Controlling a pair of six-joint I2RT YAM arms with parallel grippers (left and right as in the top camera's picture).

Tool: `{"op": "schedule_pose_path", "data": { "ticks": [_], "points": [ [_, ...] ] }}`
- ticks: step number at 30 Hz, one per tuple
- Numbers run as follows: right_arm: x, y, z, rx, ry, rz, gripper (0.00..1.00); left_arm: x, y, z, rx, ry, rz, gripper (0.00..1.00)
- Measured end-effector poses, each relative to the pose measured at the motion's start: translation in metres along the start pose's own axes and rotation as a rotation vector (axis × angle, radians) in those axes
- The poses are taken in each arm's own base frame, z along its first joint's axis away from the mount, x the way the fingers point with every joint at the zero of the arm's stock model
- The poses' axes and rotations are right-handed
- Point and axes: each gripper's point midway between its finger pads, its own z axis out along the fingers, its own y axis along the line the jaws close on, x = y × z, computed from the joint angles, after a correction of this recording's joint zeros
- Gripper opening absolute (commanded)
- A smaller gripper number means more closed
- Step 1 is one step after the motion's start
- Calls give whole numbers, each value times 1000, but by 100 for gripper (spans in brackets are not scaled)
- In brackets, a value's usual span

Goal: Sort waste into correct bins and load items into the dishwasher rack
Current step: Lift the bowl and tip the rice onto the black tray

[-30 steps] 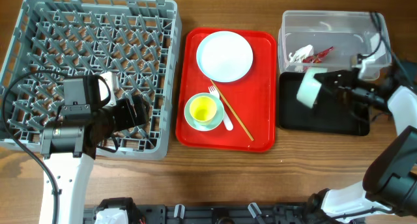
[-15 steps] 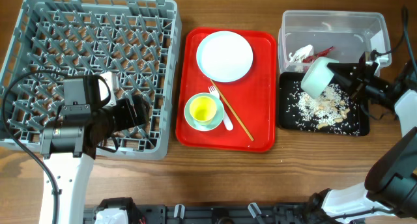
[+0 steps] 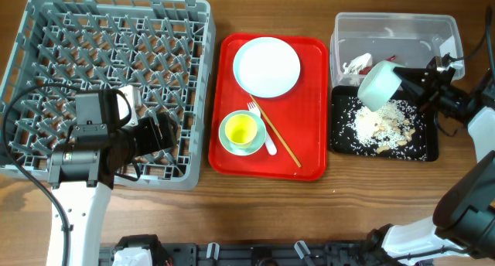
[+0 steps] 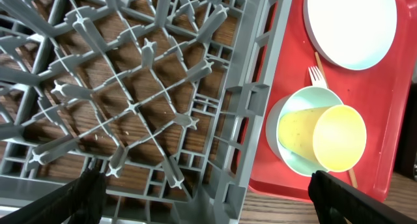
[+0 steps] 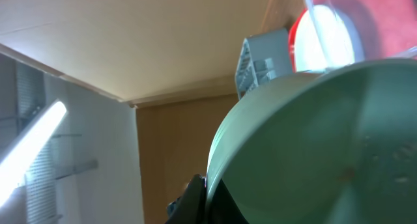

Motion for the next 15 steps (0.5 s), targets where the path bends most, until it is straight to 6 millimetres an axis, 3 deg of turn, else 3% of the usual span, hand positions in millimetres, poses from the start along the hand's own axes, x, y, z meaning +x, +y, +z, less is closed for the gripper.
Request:
{"op": "schedule_pose_path", "data": {
  "ticks": [6, 11, 15],
  "points": [
    [-8, -35, -3, 165, -96, 29, 4, 0, 0, 0, 0, 0, 0, 100],
    [7, -12, 0, 32, -6, -198, 4, 0, 0, 0, 0, 0, 0, 100],
    [5, -25, -1, 100, -29, -214, 4, 0, 0, 0, 0, 0, 0, 100]
  ]
}}
